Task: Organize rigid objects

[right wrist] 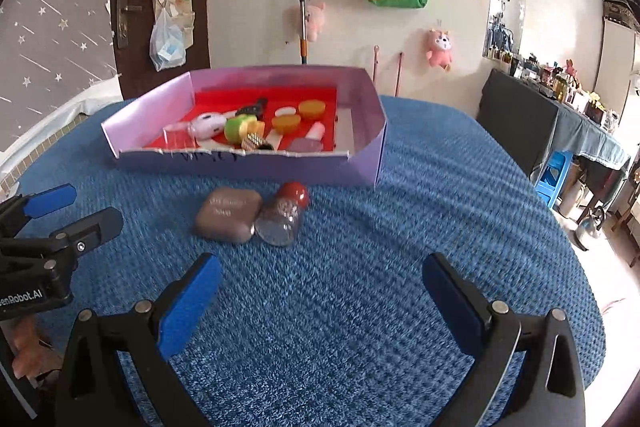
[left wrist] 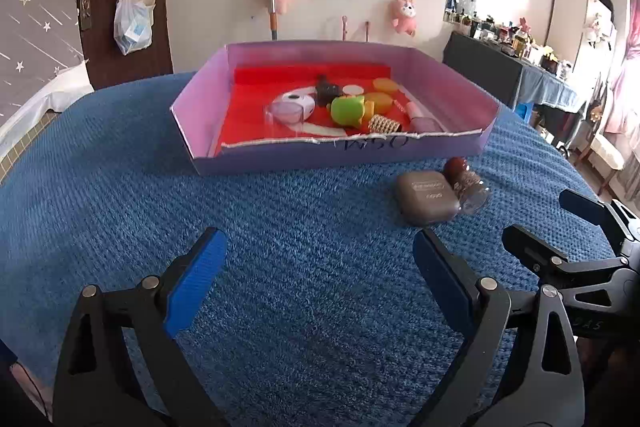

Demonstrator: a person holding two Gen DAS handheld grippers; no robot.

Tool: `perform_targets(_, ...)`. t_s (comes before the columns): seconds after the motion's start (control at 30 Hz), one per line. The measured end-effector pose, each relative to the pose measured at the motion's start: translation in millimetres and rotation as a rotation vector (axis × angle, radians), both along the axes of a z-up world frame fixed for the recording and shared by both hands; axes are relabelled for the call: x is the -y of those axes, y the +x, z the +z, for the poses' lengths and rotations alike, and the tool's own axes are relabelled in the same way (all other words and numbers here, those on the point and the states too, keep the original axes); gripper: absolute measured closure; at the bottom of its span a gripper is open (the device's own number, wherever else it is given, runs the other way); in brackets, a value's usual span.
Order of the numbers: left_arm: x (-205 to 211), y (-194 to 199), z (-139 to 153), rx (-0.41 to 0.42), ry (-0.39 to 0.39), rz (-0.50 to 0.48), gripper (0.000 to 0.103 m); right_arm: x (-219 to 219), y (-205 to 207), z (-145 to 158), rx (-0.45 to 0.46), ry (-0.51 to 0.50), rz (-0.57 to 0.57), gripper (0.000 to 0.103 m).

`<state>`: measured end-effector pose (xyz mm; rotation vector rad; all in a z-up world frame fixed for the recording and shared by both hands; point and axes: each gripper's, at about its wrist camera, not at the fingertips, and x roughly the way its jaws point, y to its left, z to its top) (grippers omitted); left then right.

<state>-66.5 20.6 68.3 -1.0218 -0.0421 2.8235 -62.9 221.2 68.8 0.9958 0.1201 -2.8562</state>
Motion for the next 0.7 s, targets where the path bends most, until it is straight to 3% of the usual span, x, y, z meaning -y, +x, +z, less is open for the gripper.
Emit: perform_targets(0.7, -2, -6, -21, 0.06, -0.025, 0.013, 0.007, -10, -12, -22, 0.059, -0.037, -0.032, 0.0)
